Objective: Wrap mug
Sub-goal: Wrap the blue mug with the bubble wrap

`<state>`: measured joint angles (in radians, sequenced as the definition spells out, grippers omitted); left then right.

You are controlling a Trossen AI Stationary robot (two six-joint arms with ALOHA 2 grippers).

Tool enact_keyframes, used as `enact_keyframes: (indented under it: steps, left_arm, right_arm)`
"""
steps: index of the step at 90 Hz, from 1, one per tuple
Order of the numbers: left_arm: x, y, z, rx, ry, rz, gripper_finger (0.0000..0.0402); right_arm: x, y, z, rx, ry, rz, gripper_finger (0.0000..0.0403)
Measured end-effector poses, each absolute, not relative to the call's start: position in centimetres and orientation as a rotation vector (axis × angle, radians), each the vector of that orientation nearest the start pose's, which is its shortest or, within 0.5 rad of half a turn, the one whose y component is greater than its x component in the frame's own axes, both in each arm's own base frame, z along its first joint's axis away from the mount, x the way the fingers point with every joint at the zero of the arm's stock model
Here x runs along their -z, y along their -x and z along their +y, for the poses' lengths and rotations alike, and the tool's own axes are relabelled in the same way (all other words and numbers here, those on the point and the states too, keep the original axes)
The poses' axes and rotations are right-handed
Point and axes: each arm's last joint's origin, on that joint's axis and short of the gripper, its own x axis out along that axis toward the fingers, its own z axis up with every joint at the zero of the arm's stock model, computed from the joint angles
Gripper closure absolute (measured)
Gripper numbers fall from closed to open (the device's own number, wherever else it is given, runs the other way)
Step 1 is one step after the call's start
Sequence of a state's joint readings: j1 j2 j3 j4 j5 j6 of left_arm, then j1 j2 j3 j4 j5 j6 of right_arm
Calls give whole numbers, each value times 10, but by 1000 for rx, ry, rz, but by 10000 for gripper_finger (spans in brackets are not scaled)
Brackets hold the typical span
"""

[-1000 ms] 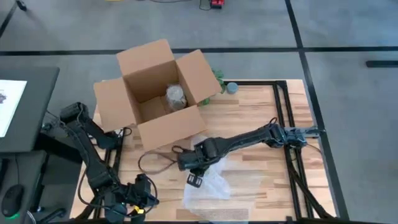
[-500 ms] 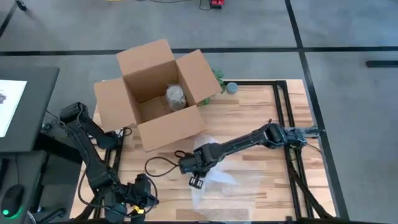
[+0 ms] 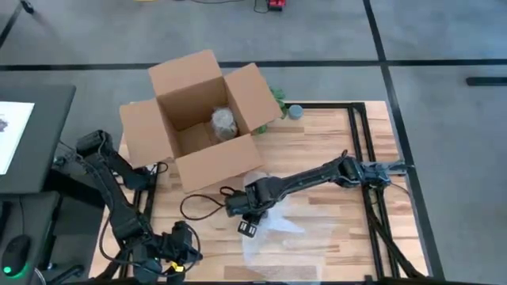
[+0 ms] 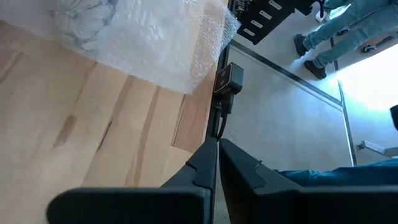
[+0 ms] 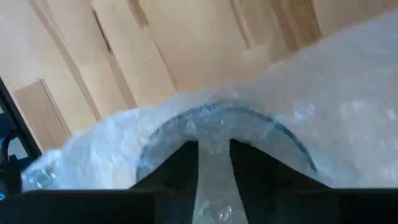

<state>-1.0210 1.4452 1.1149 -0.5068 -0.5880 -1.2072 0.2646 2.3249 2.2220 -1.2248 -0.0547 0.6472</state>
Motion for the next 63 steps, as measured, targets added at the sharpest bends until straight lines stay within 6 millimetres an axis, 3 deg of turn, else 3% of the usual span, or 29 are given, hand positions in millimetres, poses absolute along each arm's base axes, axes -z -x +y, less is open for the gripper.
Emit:
enact_keyframes:
  steps: [16, 44, 54, 63]
  left_arm:
    - [-274, -170, -247, 3, 549, 710, 402]
    - [-274, -170, -247, 2, 549, 711, 402]
    - [-274, -170, -247, 3, 550, 711, 402]
    - [-274, -170, -247, 2, 550, 710, 402]
  right_arm:
    - [-251, -453, 122, 180, -403, 1375, 280]
    - [-280, -445, 116, 131, -478, 1381, 281]
    - [-274, -443, 128, 115, -444, 1389, 301]
    - [-251, -446, 133, 126, -451, 1423, 338]
